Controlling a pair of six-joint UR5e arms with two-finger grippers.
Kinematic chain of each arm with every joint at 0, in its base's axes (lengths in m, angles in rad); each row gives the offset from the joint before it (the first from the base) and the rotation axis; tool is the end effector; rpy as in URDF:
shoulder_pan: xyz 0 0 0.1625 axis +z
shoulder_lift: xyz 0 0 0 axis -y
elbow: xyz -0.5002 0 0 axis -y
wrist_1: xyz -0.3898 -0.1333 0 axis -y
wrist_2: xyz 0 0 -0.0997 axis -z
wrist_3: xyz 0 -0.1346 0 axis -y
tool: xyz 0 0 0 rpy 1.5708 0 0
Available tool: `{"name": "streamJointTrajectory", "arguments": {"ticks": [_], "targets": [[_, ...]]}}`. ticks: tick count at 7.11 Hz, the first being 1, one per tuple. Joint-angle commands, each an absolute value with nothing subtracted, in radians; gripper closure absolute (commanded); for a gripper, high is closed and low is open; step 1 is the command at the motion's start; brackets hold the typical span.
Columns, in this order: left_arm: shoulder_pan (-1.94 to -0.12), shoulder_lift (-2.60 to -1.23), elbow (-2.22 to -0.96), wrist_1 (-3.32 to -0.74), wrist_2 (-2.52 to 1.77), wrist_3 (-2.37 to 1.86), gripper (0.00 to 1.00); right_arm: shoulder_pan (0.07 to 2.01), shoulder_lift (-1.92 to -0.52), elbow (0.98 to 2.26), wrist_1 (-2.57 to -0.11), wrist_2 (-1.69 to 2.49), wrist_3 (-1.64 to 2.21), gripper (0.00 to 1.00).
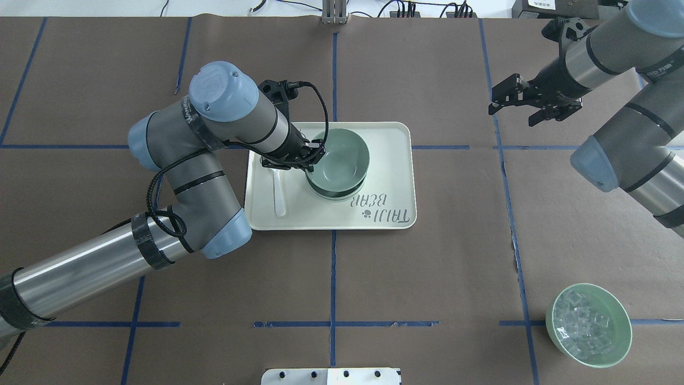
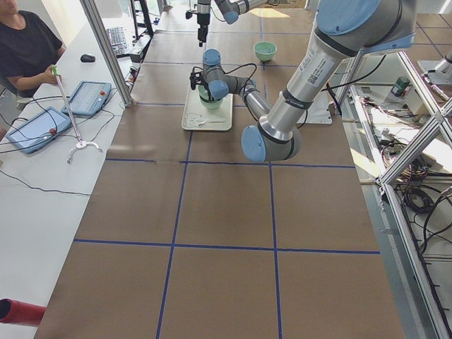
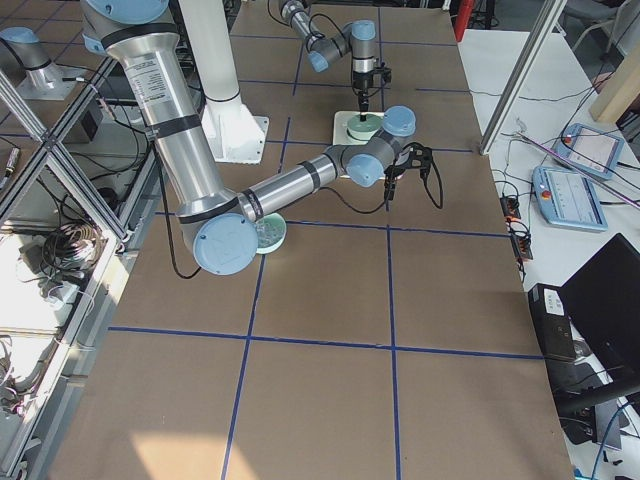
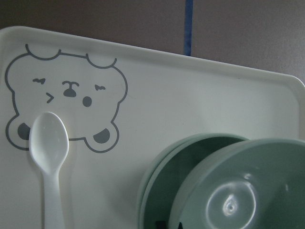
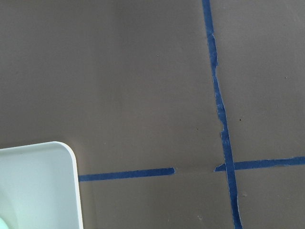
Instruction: Stack green bowls together
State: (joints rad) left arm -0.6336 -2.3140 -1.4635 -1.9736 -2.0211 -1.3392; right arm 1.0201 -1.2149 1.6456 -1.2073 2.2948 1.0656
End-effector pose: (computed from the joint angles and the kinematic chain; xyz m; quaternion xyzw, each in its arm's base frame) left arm 0.6062 -0.5380 0.2749 0.0269 0.5205 -0.0604 0.8513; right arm -0.3131 -0.5943 0.4682 0.0137 -0.4871 0.0871 0.8689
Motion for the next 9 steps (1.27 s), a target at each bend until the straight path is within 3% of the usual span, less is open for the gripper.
{"name": "streamJointTrajectory", "arguments": {"ticks": [1, 3, 4, 7, 9], "targets": [[-0.634, -2.315, -1.469, -1.941, -2.020, -1.338, 1.00, 1.020, -1.215, 1.647, -1.207, 2.296, 1.066, 0.00], [-0.634, -2.315, -1.470, -1.940, -2.019, -1.338, 1.00, 1.020, -1.215, 1.647, -1.207, 2.296, 1.066, 0.00], [-0.634, -2.318, -1.468, -1.940, -2.016, -1.333, 0.01, 1.020, -1.216, 1.647, -1.207, 2.295, 1.066, 0.00], [-0.649, -2.284, -1.526, -1.939, -2.010, -1.300, 0.00, 1.020, -1.216, 1.646, -1.207, 2.296, 1.065, 0.00], [-0.737, -2.148, -1.709, -1.852, -2.016, -1.054, 0.00, 1.034, -1.227, 1.652, -1.216, 2.301, 1.062, 0.00]]}}
